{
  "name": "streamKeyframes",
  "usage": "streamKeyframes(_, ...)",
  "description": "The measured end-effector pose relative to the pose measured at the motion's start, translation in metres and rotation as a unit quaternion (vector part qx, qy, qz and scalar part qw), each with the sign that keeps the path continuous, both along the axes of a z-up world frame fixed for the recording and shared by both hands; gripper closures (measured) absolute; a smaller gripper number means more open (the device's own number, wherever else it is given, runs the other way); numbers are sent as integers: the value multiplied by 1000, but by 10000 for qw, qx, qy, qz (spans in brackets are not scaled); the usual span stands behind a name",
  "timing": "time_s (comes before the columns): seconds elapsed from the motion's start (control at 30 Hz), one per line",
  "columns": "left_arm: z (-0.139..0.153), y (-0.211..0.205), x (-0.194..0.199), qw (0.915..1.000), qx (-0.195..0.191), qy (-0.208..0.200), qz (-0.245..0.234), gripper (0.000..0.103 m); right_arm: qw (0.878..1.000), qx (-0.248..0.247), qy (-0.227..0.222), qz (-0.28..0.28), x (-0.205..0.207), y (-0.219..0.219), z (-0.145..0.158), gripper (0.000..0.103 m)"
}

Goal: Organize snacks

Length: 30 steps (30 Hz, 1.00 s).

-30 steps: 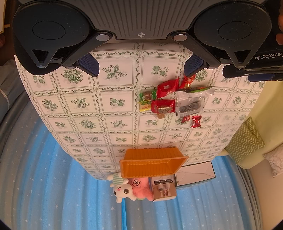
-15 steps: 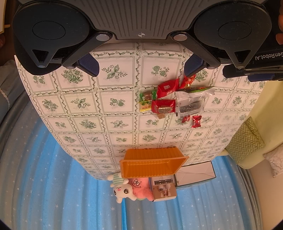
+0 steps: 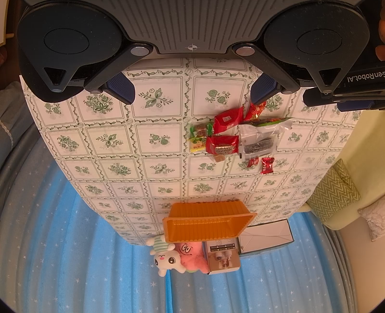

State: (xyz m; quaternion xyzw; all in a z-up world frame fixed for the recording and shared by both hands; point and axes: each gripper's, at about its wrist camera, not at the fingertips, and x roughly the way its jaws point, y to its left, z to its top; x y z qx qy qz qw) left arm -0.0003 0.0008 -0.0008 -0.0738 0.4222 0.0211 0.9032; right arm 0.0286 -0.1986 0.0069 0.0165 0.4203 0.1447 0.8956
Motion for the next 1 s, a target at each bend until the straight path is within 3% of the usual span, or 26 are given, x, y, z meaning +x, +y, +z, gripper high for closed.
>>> streamKeyframes(0.4,-7,1,14,9999,-63,-39,-116,35,9999,64,-93,-110,5,-5,-6,1)
streamKeyframes(0.73,-49,6,51,9978,-48,367,-551,54,9996,186,25,-230,32,-9,-31,1)
streamKeyframes(1.0,-75,3,83,9936,-251,396,-1029,65,9987,339,254,-291,51,-7,-55,2)
